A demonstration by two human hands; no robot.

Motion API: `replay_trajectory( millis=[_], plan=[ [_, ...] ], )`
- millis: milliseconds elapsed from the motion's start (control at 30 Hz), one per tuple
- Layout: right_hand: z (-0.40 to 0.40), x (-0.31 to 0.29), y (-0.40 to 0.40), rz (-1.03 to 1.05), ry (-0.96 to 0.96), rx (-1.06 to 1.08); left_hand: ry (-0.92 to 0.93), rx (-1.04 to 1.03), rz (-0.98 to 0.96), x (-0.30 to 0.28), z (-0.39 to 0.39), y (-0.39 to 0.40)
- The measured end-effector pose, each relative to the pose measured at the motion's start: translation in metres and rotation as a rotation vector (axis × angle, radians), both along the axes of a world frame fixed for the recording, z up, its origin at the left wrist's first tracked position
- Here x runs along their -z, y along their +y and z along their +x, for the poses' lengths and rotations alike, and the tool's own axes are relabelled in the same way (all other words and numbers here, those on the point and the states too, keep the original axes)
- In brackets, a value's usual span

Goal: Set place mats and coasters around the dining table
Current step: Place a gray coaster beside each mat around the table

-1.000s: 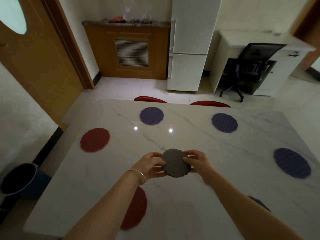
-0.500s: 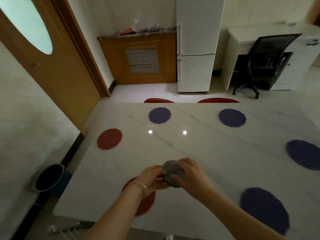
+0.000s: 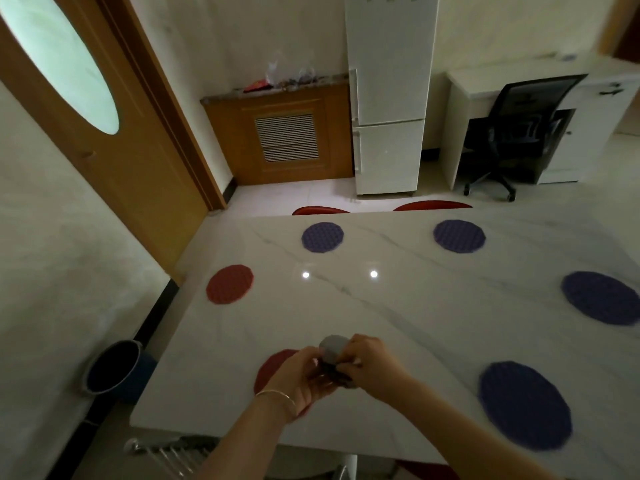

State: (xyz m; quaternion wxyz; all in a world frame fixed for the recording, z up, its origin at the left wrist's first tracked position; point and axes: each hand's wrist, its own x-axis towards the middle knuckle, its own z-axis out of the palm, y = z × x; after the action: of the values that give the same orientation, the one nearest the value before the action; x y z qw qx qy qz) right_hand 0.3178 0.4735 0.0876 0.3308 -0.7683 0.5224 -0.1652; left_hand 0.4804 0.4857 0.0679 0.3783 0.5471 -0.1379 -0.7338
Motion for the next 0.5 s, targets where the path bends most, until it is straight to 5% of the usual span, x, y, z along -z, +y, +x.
replay_trajectory(
  millis=[500],
  plan=[
    [0.047, -0.007, 0.033, -0.051, -0.135, 0.296, 0.044, 0.14, -0.171, 0.0, 0.052, 0.012]
  ],
)
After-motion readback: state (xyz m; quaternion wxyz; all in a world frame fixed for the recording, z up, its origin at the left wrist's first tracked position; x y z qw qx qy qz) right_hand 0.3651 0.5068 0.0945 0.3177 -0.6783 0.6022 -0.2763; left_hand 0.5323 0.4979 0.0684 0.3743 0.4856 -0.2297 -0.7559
